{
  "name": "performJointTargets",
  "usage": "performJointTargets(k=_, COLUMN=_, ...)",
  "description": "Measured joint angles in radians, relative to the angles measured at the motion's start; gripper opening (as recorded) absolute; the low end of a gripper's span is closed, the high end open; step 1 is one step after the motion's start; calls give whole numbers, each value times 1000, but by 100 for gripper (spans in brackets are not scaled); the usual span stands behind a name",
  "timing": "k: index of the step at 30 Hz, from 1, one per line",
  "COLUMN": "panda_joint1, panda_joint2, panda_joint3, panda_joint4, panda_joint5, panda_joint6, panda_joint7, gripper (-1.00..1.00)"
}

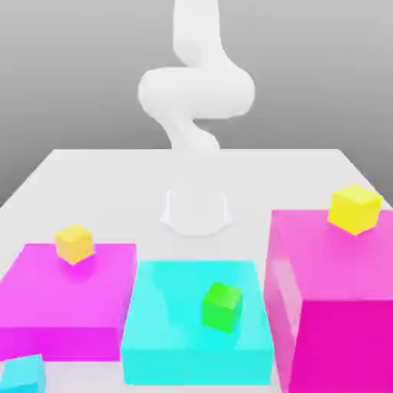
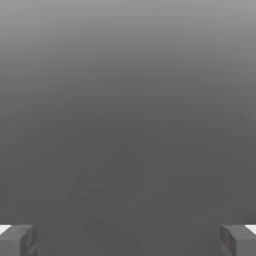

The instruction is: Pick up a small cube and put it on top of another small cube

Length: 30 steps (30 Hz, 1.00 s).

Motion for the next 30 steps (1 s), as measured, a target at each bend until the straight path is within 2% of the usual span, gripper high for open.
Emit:
performJointTargets(k=14, panda_joint1=96, panda_joint2=513, panda_joint3=-274, panda_joint4=49, panda_joint5=225, panda_joint6=86, panda_joint7=-433, gripper=0)
performJointTargets(k=22, panda_joint1=34, panda_joint2=800, panda_joint3=-317, panda_joint4=76, panda_joint5=343, panda_joint6=136, panda_joint7=-671, gripper=0)
performJointTargets(k=30, panda_joint1=-44, panda_joint2=1050, panda_joint3=-332, panda_joint4=95, panda_joint5=344, panda_joint6=215, panda_joint7=-831, gripper=0)
